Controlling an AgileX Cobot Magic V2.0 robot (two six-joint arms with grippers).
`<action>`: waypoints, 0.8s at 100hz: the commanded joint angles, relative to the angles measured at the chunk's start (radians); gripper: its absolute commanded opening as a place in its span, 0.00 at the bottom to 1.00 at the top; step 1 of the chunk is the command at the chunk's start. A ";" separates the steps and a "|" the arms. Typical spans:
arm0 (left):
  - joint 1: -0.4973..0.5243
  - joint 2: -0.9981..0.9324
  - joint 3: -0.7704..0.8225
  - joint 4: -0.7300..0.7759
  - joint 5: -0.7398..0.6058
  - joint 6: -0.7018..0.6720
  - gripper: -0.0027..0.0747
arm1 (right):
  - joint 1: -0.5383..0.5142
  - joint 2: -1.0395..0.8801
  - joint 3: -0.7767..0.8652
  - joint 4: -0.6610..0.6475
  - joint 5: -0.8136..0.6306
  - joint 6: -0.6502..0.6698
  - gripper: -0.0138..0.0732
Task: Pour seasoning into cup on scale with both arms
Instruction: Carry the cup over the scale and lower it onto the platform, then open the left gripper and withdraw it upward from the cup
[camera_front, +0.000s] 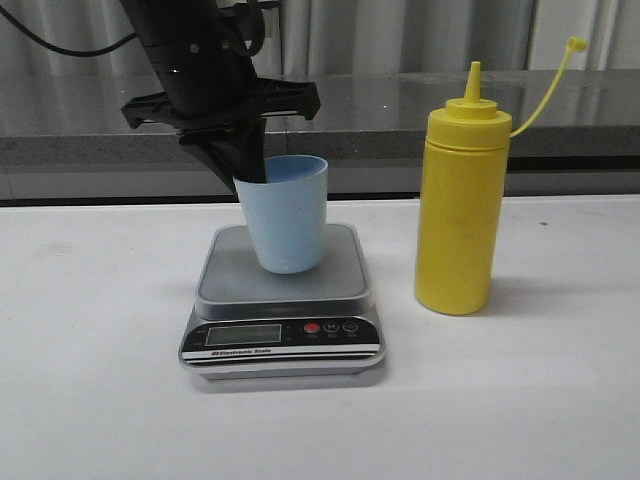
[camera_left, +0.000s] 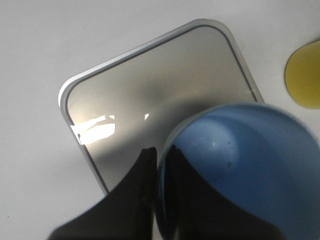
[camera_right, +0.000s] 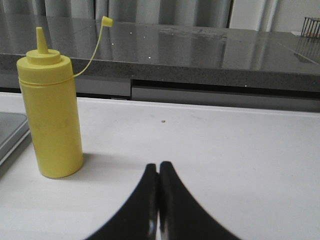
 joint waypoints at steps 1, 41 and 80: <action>-0.006 -0.051 -0.034 -0.009 -0.033 -0.001 0.01 | -0.005 -0.021 -0.021 0.000 -0.084 -0.005 0.08; -0.006 -0.024 -0.034 -0.009 -0.003 -0.001 0.04 | -0.005 -0.021 -0.021 0.000 -0.084 -0.005 0.08; -0.006 -0.021 -0.036 -0.032 0.001 -0.001 0.80 | -0.005 -0.021 -0.021 0.000 -0.084 -0.005 0.08</action>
